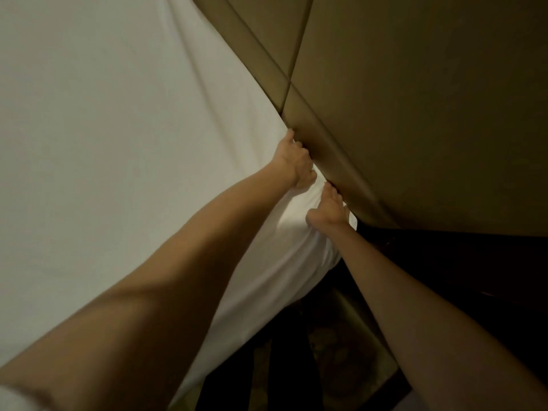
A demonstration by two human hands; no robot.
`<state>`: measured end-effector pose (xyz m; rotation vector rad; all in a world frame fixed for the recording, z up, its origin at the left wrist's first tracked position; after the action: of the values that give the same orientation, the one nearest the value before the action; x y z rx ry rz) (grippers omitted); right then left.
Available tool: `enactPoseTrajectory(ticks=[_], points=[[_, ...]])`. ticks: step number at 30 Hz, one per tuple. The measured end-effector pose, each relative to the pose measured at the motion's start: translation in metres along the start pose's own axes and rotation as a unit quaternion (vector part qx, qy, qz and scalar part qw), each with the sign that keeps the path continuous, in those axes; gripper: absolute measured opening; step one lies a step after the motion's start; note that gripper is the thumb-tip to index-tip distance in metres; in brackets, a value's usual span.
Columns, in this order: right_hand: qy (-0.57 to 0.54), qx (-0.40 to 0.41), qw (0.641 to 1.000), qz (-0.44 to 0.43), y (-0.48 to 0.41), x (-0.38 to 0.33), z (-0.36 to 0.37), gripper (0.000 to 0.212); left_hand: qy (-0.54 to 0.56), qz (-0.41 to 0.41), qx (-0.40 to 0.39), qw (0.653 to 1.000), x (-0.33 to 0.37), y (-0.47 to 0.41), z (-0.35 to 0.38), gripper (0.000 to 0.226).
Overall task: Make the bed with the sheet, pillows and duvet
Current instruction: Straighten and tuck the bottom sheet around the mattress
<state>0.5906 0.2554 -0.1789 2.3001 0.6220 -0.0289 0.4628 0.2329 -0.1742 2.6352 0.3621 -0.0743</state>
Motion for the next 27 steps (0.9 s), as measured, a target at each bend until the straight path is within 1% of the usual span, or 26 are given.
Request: enactPoseTrajectory(ticks=[3, 5, 7, 9, 10, 12, 14, 15, 16, 18, 19, 21, 23, 25, 27], points=[[-0.028, -0.005, 1.000, 0.013, -0.006, -0.002, -0.003, 0.081, 0.003, -0.013, -0.043, 0.999, 0.003, -0.006, -0.009, 0.055], [-0.066, -0.030, 0.997, 0.040, -0.014, -0.003, -0.012, 0.076, -0.006, -0.009, -0.048, 0.999, 0.006, -0.006, -0.012, 0.049], [-0.060, -0.074, 0.993, 0.064, -0.021, -0.007, -0.023, 0.064, -0.007, 0.015, -0.025, 1.000, 0.005, -0.002, -0.010, 0.042], [-0.047, -0.115, 0.990, 0.069, -0.020, -0.014, -0.028, 0.045, 0.020, 0.059, 0.008, 0.998, 0.001, 0.001, -0.002, 0.038], [-0.041, -0.115, 0.990, 0.065, -0.021, -0.016, -0.028, 0.038, 0.036, 0.085, 0.027, 0.995, -0.001, 0.002, 0.002, 0.038], [-0.035, -0.088, 0.993, 0.066, -0.023, -0.019, -0.027, 0.030, 0.051, 0.117, 0.050, 0.991, -0.002, 0.004, 0.007, 0.036], [-0.079, -0.076, 0.991, 0.079, -0.023, -0.018, -0.026, 0.025, 0.023, 0.108, 0.051, 0.993, 0.002, 0.003, 0.008, 0.037], [-0.106, -0.076, 0.988, 0.080, -0.019, -0.016, -0.025, 0.027, 0.014, 0.091, 0.050, 0.995, 0.005, 0.001, 0.008, 0.038], [-0.127, -0.074, 0.986, 0.074, -0.019, -0.012, -0.021, 0.038, 0.009, 0.069, 0.044, 0.997, 0.007, 0.000, 0.008, 0.040], [-0.141, -0.050, 0.987, 0.060, -0.015, -0.004, -0.012, 0.070, 0.000, 0.030, 0.029, 0.999, 0.010, -0.003, 0.009, 0.042], [-0.132, -0.034, 0.990, 0.043, -0.014, 0.000, -0.009, 0.078, -0.005, 0.015, 0.021, 1.000, 0.011, -0.004, 0.008, 0.041], [-0.116, -0.012, 0.993, 0.013, -0.011, 0.005, -0.004, 0.077, -0.011, -0.005, 0.000, 1.000, 0.014, -0.008, 0.007, 0.039], [-0.135, 0.008, 0.991, -0.009, -0.008, 0.010, -0.004, 0.076, -0.007, -0.024, -0.018, 1.000, 0.017, -0.013, 0.006, 0.040], [-0.166, 0.025, 0.985, -0.040, -0.005, 0.016, -0.004, 0.076, -0.011, -0.039, -0.022, 0.999, 0.021, -0.019, 0.008, 0.041], [-0.168, 0.037, 0.982, -0.080, 0.001, 0.023, 0.000, 0.073, -0.027, -0.048, -0.020, 0.998, 0.026, -0.019, 0.013, 0.043]])
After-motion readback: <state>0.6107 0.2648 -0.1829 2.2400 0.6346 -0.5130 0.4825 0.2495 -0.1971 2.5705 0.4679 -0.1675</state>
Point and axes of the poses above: each hand's wrist, its own y-axis away from the middle knuckle, its own z-axis out of the palm, x = y × z, the point moved 3 cm from there along -y, towards the middle knuckle, and after that the axes turned 6 degrees about x, right-handed, at the moved point
